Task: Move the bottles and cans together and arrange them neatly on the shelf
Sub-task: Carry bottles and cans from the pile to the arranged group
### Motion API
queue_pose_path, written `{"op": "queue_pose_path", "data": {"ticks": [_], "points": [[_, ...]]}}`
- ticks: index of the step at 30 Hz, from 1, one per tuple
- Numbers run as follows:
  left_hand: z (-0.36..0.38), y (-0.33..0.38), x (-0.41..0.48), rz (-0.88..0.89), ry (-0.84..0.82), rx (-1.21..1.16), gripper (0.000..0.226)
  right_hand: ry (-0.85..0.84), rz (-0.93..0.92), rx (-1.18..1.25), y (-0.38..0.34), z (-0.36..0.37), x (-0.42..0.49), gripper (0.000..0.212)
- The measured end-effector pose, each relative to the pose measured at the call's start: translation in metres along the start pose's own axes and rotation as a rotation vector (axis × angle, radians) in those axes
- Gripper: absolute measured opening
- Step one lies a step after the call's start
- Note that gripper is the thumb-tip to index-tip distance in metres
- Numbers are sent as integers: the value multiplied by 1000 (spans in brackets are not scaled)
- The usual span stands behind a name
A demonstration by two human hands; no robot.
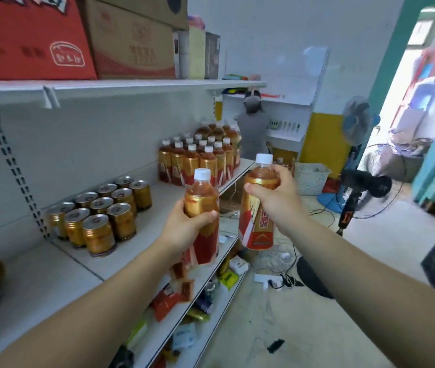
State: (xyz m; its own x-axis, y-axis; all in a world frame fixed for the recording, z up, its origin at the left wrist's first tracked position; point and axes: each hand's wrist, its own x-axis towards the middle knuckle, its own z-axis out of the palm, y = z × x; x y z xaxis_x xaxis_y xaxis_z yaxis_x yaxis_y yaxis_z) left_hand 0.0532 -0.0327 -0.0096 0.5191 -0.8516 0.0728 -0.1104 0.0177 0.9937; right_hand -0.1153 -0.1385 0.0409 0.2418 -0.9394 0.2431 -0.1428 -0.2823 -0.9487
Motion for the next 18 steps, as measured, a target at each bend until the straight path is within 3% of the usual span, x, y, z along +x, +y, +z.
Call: {"op": "queue_pose_path", "data": {"ticks": [3,9,15,18], "points": [[4,-10,46,22,26,40,49,-8,-22,-35,14,21,45,65],[4,-27,158,13,88,63,68,-108,-85,-61,29,65,149,65],[-5,-48,230,-79,215,-5,51,-212,-122,-73,39,103,226,67],[-13,-59,254,-99,263,-10,56,-284,-163,-62,45,124,254,61]]}}
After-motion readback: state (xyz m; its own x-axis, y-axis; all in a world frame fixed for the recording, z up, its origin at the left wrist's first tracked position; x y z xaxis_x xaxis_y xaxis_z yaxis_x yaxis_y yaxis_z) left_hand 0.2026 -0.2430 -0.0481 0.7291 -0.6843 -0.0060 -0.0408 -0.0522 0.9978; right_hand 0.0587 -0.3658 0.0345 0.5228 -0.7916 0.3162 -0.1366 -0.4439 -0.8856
